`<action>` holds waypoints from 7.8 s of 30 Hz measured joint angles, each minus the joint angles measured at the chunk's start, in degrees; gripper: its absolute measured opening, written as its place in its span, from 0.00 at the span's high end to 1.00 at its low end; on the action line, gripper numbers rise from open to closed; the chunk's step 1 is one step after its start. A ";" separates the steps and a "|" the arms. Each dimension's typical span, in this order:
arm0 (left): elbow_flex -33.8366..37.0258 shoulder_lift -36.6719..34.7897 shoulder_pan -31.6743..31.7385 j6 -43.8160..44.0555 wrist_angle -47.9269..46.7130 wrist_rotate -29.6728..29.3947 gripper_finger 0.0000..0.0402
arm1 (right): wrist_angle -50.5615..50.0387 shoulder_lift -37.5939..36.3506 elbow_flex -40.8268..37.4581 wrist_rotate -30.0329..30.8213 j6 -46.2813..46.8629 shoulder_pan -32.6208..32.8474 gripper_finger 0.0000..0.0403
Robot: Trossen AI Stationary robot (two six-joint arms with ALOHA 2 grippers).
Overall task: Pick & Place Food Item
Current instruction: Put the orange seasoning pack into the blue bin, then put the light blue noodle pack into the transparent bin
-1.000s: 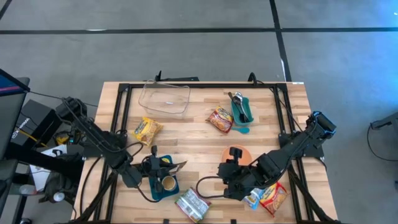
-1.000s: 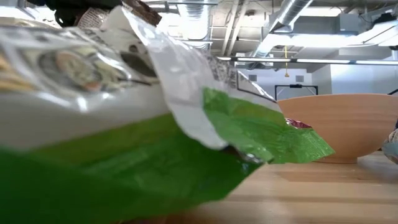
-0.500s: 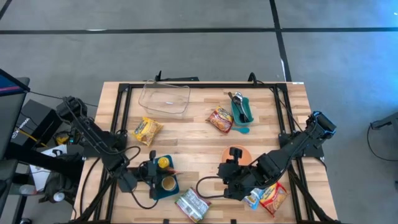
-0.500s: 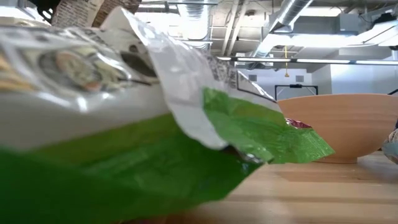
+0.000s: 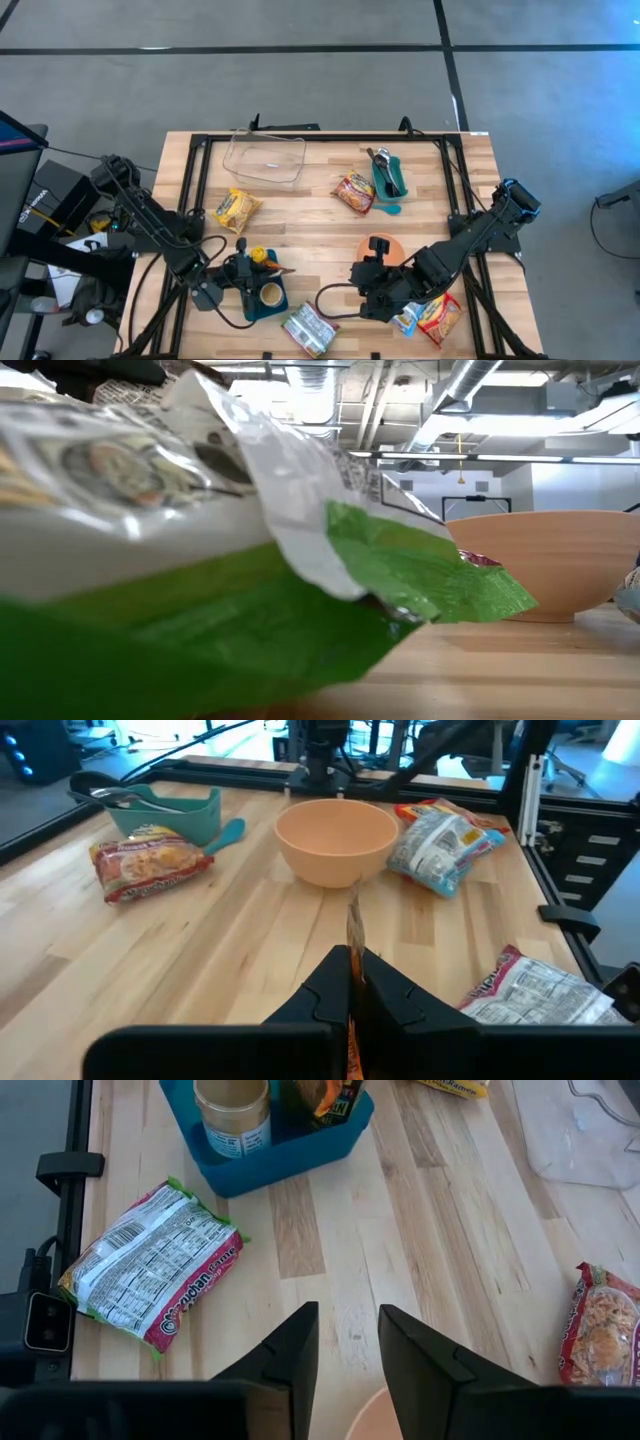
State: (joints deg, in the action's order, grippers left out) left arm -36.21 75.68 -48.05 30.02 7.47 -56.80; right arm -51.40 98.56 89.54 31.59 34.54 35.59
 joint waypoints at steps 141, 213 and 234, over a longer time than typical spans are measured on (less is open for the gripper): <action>5.88 -10.08 0.67 -1.68 3.04 9.32 0.75 | -0.02 0.00 -0.01 -0.22 -0.49 -1.64 0.75; 5.88 -10.05 6.03 -5.79 17.22 9.34 0.60 | 1.77 0.15 -7.39 -4.95 45.41 25.15 0.75; 5.88 -10.05 6.03 -5.79 18.09 9.34 0.60 | -15.31 13.94 7.56 -12.46 46.73 25.07 0.75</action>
State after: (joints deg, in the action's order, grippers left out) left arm -30.33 65.63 -42.02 24.23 25.56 -47.46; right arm -66.70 112.51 97.10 19.13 81.27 60.66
